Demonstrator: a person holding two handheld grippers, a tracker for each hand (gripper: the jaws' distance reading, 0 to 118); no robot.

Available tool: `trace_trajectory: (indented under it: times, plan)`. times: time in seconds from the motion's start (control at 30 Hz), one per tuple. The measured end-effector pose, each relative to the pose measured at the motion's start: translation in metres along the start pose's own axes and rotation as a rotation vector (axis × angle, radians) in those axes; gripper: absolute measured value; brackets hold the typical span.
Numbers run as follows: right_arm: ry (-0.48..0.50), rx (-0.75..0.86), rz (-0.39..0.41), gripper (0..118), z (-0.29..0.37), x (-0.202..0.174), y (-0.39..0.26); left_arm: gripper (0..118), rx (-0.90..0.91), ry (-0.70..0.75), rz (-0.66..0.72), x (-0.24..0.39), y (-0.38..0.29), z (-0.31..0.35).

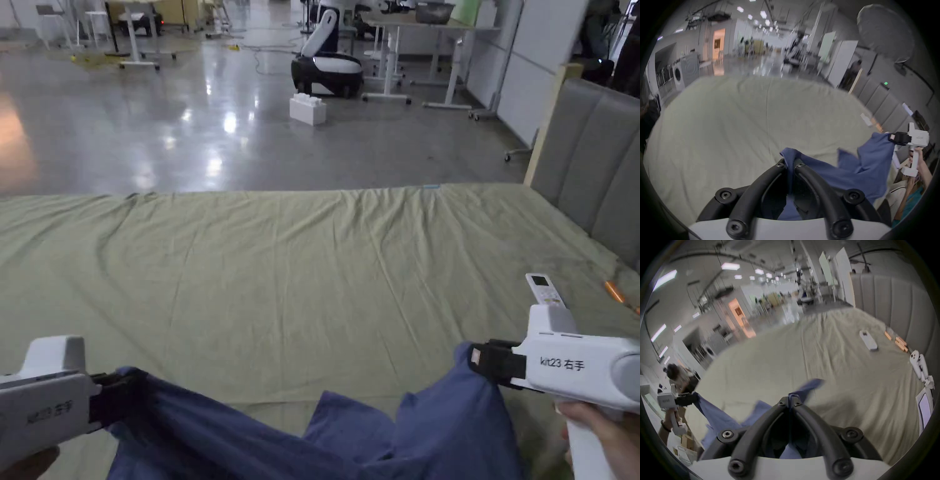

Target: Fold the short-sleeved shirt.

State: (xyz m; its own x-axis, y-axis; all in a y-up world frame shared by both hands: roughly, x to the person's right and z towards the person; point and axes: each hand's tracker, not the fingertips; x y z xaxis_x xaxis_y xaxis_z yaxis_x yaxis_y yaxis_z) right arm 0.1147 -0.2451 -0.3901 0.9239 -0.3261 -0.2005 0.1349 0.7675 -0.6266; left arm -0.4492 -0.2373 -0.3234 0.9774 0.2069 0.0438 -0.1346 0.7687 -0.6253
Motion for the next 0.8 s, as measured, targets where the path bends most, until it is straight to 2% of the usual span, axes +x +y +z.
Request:
trace_trajectory:
  times: [0.1, 0.17, 0.27, 0.4, 0.47, 0.53, 0.7, 0.8]
  plan:
    - [0.029, 0.151, 0.023, 2, 0.062, -0.022, 0.031, 7, 0.174, -0.018, 0.007, 0.008, 0.031, 0.087]
    - [0.074, 0.240, -0.004, 2, 0.103, -0.039, 0.052, 7, 0.278, -0.056, 0.025, 0.009, 0.054, 0.140]
    - [0.133, 0.371, -0.046, 2, 0.157, -0.059, 0.085, 7, 0.391, -0.027, 0.010, 0.013, 0.086, 0.203]
    - [0.132, 0.476, 0.005, 2, 0.216, -0.095, 0.141, 7, 0.529, 0.016, 0.018, 0.013, 0.127, 0.270]
    - [0.112, 0.534, 0.022, 2, 0.237, -0.101, 0.173, 7, 0.581, 0.033, 0.028, 0.012, 0.148, 0.295]
    - [0.143, 0.603, -0.004, 2, 0.261, -0.112, 0.195, 7, 0.622, 0.046, 0.028, 0.013, 0.164, 0.320]
    - [0.144, 0.653, -0.003, 2, 0.296, -0.140, 0.249, 7, 0.717, 0.055, 0.035, 0.021, 0.198, 0.365]
    - [0.049, 0.644, -0.013, 2, 0.300, -0.154, 0.263, 7, 0.773, 0.122, 0.000, 0.028, 0.202, 0.366]
